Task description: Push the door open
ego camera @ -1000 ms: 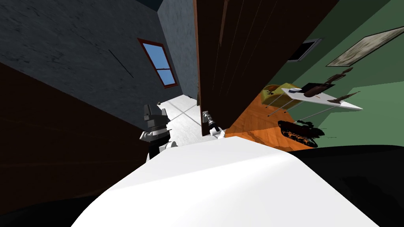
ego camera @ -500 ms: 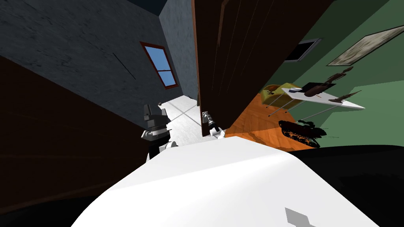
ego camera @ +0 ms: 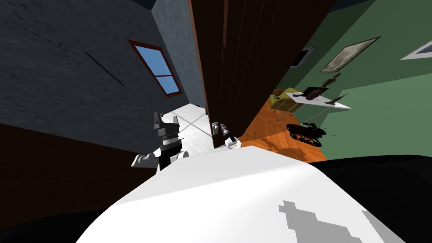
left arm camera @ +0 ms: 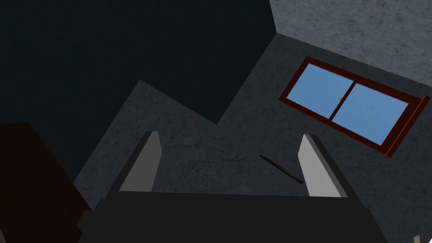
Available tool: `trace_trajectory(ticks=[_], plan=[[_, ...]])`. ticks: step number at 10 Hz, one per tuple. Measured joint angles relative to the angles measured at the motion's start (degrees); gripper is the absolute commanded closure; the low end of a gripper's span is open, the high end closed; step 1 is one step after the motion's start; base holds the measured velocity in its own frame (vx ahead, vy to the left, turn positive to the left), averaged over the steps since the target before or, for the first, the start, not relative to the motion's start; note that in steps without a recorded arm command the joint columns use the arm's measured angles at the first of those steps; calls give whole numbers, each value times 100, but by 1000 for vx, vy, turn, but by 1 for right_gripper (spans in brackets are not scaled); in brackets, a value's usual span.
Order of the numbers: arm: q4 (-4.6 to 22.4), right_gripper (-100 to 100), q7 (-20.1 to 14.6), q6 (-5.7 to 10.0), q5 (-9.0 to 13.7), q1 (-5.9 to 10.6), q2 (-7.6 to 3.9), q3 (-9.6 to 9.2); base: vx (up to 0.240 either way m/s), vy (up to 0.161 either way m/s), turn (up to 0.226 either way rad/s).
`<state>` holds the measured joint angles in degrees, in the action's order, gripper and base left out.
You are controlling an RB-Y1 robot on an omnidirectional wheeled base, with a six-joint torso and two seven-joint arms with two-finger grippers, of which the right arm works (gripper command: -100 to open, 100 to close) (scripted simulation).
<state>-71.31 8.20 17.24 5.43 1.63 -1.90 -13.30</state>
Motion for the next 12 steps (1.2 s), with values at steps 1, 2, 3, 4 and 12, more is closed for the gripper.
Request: trace_trajectory(ticks=[1, 2, 3, 4, 12], plan=[[-11, -100, -1, -9, 5, -21, -41, -12, -156, -55, 4], [-44, -100, 5, -24, 12, -56, -60, -37, -158, -64, -4], [-79, -100, 24, -28, 19, -103, -55, -78, -221, -68, 3], [-111, -100, 41, -29, 33, -140, -43, -124, -219, -57, 3], [-312, -100, 100, -87, 115, -295, 152, -330, -59, -10, 7]])
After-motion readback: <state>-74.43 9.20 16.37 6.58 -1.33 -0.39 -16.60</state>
